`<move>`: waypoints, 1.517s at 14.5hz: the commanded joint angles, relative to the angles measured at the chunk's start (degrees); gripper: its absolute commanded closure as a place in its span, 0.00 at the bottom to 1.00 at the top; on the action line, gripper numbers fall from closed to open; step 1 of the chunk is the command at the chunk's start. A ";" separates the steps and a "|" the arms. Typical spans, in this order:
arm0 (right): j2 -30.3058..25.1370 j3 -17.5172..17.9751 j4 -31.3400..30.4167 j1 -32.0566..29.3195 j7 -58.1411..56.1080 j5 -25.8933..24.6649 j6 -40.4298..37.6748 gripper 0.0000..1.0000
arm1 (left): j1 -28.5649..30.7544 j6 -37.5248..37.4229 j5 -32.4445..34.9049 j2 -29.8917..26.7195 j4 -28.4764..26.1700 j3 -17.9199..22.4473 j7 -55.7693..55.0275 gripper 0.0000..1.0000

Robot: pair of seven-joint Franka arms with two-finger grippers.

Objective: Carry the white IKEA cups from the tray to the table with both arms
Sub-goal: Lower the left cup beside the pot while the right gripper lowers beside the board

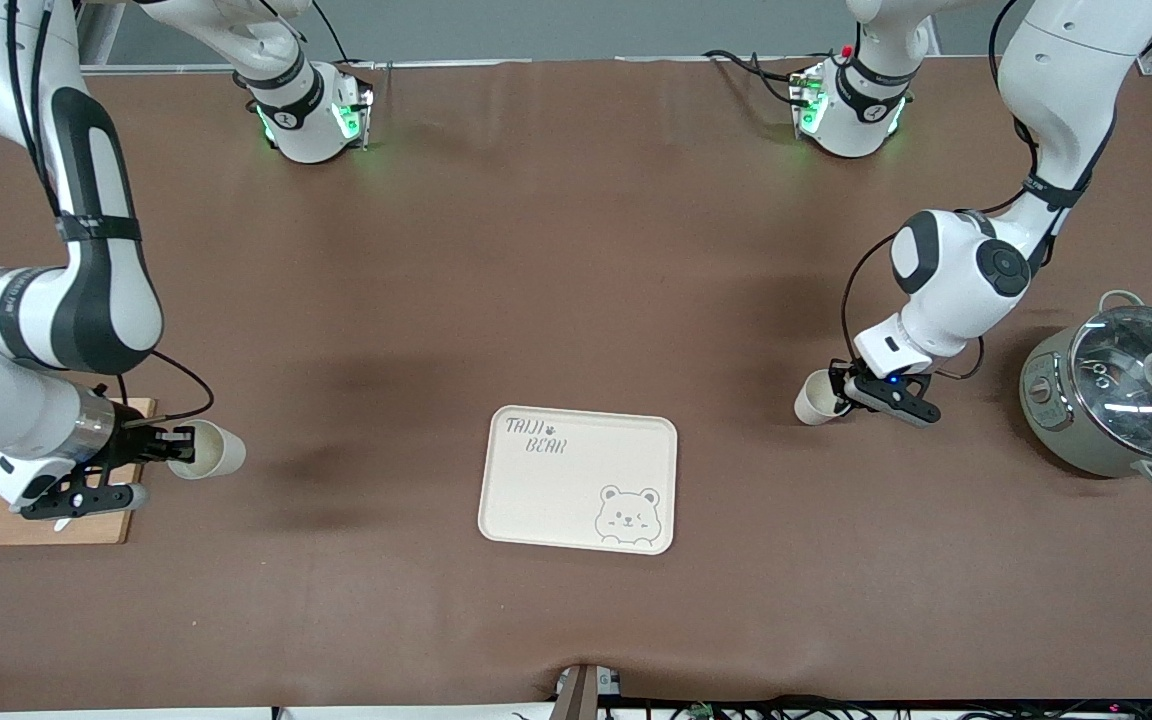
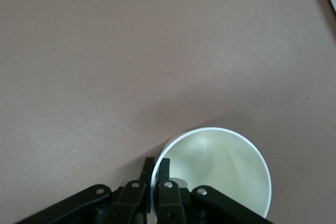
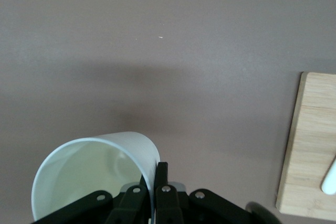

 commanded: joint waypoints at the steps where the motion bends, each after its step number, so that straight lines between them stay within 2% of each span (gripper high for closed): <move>1: -2.32 0.83 -5.34 -0.59 -1.88 0.99 5.35 1.00 | 0.29 0.56 -0.79 -1.50 0.28 -0.47 0.60 0.00; 4: -1.79 1.00 -9.48 -0.24 -2.41 1.07 12.65 1.00 | 0.46 -3.11 -0.79 -4.66 0.36 -0.38 0.16 0.00; 7: -0.39 1.70 -9.83 -0.24 -2.41 2.21 14.33 1.00 | 0.29 -10.92 -0.79 -8.88 2.02 -0.47 -2.55 0.00; 13: 2.95 1.71 -10.01 0.29 -2.41 3.36 18.73 1.00 | -0.42 -23.16 0.25 -9.77 11.60 -0.82 -11.07 0.00; 17: 4.71 2.41 -10.01 0.47 -2.41 3.36 21.28 1.00 | -3.83 -36.41 12.45 -6.62 25.20 -1.08 -28.27 0.00; 20: 6.73 2.59 -10.01 0.55 -2.41 3.36 24.17 1.00 | -6.13 -45.03 14.50 -5.55 33.91 -1.08 -35.42 0.00; 22: 7.26 3.11 -10.01 0.38 -2.41 3.45 24.88 1.00 | -6.56 -47.95 14.41 -5.38 36.65 -0.82 -35.87 0.00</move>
